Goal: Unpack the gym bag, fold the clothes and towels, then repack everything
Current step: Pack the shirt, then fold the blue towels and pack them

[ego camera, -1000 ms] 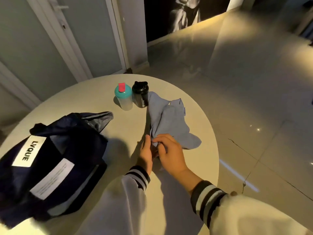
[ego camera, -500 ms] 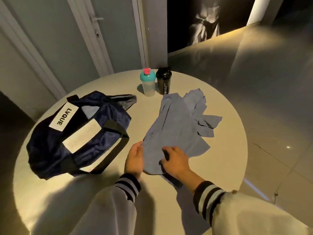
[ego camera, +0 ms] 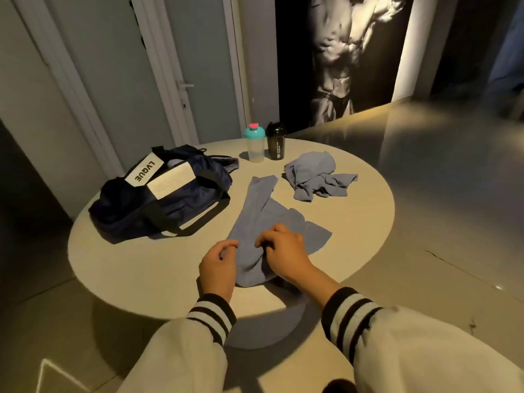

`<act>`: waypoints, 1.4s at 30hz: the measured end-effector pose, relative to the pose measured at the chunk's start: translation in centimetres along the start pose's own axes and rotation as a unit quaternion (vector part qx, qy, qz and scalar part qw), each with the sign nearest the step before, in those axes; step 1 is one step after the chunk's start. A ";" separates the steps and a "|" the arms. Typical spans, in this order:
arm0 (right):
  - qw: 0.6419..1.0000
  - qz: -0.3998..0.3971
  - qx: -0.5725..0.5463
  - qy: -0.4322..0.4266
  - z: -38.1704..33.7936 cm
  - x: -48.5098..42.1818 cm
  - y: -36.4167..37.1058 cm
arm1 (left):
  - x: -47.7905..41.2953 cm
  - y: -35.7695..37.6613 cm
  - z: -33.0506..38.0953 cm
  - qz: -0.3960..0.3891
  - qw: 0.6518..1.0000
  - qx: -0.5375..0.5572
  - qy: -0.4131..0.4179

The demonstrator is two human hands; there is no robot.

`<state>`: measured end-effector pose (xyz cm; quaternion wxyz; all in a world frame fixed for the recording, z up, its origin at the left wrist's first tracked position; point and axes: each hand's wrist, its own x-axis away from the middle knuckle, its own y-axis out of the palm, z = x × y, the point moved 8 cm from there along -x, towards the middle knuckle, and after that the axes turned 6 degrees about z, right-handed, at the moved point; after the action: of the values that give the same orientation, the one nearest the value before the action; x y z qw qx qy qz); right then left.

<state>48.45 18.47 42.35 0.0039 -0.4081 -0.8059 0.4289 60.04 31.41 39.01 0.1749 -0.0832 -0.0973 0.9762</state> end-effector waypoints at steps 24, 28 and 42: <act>0.994 -0.064 0.038 0.077 5.0 4.8 -2.3 | 7.4 8.9 2.9 -0.256 0.890 -0.297 0.232; 0.980 -0.069 0.173 0.072 7.6 4.8 -4.2 | 6.1 7.4 3.2 -0.232 0.909 -0.254 0.237; 0.995 0.001 0.046 0.088 4.7 4.9 -2.0 | 6.3 7.1 3.4 -0.185 0.891 -0.349 0.224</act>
<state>42.18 17.92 39.11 0.0927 -0.4445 -0.7813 0.4282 51.28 26.57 39.92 0.3297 -0.3363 -0.4036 0.7844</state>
